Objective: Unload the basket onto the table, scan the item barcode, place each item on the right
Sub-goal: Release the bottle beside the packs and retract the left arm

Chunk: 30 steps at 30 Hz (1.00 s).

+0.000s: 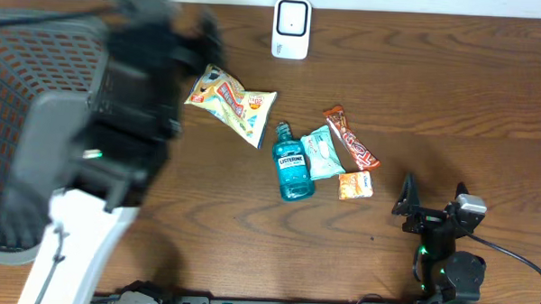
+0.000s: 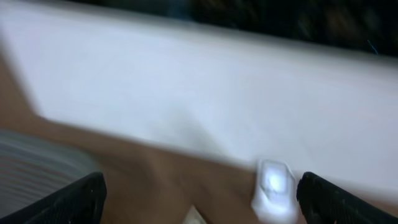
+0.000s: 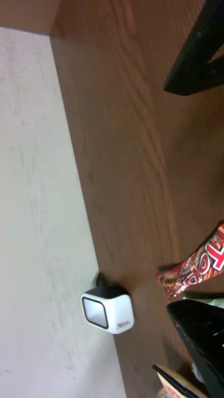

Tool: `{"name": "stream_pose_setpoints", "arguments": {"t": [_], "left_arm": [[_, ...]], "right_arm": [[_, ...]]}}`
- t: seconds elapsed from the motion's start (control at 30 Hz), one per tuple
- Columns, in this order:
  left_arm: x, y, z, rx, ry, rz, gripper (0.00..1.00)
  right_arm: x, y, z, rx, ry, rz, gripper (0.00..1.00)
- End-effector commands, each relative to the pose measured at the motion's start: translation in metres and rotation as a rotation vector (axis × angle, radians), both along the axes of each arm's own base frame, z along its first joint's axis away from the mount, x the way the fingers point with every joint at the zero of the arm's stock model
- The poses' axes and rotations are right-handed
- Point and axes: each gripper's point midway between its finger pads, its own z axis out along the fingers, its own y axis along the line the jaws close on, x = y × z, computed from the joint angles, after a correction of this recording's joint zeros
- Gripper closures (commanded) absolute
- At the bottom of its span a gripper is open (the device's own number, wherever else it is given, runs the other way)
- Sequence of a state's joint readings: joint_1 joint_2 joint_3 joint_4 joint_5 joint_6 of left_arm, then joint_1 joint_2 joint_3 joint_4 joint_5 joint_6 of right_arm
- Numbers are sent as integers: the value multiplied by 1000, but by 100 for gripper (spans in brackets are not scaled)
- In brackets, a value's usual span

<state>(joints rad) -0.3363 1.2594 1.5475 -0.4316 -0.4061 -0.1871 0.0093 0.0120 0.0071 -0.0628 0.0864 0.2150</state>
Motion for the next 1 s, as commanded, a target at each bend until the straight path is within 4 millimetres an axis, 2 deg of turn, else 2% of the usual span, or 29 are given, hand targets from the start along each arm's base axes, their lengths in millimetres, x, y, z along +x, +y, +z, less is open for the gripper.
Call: {"name": "stream_pose_setpoints", "arguments": {"t": [0.0, 0.07, 0.13, 0.3, 0.47, 0.73, 0.97], "left_arm": [[-17, 60, 56, 50, -114, 187, 2], [-24, 81, 74, 42, -154, 244, 2], [-30, 97, 84, 56, -171, 285, 2], [-42, 107, 85, 140, -143, 299, 2], [-60, 96, 78, 141, -122, 246, 2], [-99, 90, 77, 113, -203, 188, 2], [-132, 50, 66, 79, -289, -79, 2]], "right_arm": [[0, -2, 0, -14, -1, -12, 1], [0, -2, 0, -14, -1, -12, 1], [0, -2, 0, -14, -1, -12, 1], [0, -2, 0, -14, -1, -12, 1], [0, -2, 0, -14, -1, -12, 1], [0, -2, 0, -14, -1, -12, 1], [0, -2, 0, -14, -1, -12, 1]]}}
